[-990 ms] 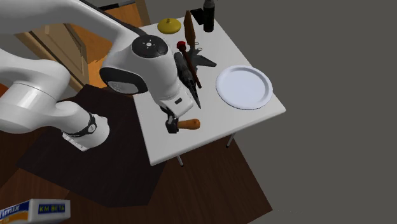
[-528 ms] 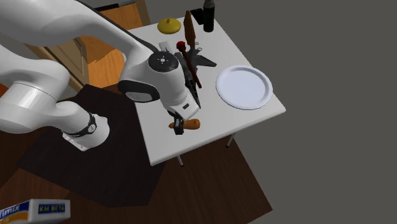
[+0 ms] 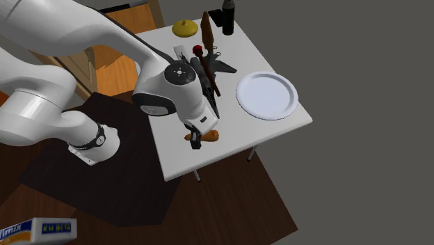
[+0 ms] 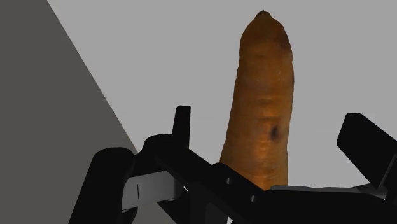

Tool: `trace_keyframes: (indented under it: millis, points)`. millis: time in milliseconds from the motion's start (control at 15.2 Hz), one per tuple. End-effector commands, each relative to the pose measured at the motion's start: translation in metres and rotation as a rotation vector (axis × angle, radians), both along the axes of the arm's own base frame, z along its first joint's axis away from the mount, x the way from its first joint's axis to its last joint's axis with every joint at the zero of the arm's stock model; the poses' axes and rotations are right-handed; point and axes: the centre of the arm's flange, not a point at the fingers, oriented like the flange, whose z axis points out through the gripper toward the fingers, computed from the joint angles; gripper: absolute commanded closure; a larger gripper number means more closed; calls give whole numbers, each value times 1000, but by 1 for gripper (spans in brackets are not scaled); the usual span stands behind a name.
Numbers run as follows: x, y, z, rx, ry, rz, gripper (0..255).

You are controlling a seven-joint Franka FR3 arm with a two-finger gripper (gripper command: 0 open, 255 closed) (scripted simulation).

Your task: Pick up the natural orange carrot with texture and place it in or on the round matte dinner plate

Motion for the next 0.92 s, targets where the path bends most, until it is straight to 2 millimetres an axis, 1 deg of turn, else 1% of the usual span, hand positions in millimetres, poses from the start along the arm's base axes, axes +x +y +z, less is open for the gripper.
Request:
trace_keyframes:
  millis: [0,132,198,792,858]
  points:
    - [0,0,0,0,0,0,0]
    - [0,0,0,0,0,0,0]
    - [0,0,0,0,0,0,255]
    - [0,0,0,0,0,0,255]
    - [0,0,5,0,0,0,255]
